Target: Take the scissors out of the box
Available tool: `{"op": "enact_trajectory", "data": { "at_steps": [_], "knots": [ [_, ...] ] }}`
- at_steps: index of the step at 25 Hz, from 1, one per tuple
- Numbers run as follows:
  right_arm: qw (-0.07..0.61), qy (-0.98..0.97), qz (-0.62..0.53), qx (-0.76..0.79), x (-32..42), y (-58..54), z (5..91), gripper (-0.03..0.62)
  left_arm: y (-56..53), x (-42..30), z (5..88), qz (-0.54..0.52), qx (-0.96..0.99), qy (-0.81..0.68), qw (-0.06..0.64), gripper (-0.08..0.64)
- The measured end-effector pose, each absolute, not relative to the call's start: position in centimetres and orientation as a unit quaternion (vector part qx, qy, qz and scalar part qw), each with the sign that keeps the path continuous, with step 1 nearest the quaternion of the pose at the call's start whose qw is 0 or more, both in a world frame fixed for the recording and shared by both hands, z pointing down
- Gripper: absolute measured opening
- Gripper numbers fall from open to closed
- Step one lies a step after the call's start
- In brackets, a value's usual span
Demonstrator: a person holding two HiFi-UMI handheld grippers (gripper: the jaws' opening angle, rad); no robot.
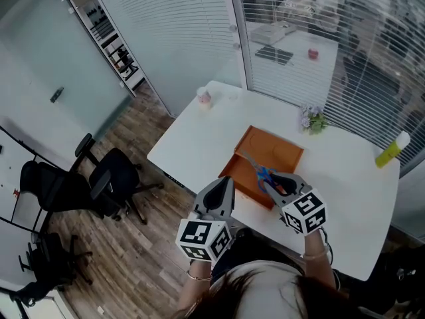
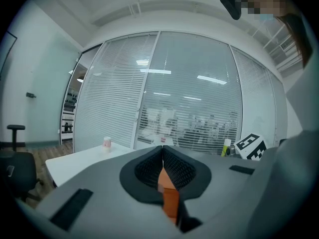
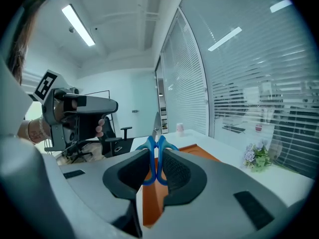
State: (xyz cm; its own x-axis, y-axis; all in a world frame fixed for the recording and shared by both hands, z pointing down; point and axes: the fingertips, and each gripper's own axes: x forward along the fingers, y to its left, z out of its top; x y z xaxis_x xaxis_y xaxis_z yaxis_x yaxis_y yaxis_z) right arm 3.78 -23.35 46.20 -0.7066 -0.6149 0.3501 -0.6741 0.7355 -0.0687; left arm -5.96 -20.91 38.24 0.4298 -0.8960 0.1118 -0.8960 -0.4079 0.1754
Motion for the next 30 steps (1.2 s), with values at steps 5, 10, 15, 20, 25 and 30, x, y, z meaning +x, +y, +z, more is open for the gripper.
{"op": "enact_trajectory", "data": {
  "at_steps": [5, 10, 15, 20, 25, 30],
  "knots": [
    [0.14, -0.918, 0.088, 0.36, 4.7, -23.1, 45.1, 0.109, -20.4, -5.4, 37.8, 0.003, 0.837, -0.538, 0.1, 0.02],
    [0.114, -0.922, 0.085, 0.361, 5.0, -22.6, 44.1, 0.109, -19.7, -5.2, 37.9, 0.007, 0.834, -0.543, 0.098, 0.02],
    [0.105, -0.922, 0.08, 0.364, 5.6, -22.4, 43.9, 0.11, -19.3, -4.6, 38.1, 0.009, 0.834, -0.543, 0.096, 0.02],
    [0.099, -0.92, 0.076, 0.37, 5.8, -22.4, 43.5, 0.11, -19.6, -4.3, 38.3, 0.01, 0.837, -0.538, 0.096, 0.02],
    [0.09, -0.919, 0.064, 0.378, 5.3, -22.3, 42.2, 0.109, -19.7, -4.7, 38.1, 0.01, 0.843, -0.529, 0.094, 0.02],
    [0.082, -0.915, 0.057, 0.392, 4.8, -22.3, 41.2, 0.11, -20.0, -5.1, 37.7, 0.011, 0.852, -0.515, 0.089, 0.02]
  ]
}}
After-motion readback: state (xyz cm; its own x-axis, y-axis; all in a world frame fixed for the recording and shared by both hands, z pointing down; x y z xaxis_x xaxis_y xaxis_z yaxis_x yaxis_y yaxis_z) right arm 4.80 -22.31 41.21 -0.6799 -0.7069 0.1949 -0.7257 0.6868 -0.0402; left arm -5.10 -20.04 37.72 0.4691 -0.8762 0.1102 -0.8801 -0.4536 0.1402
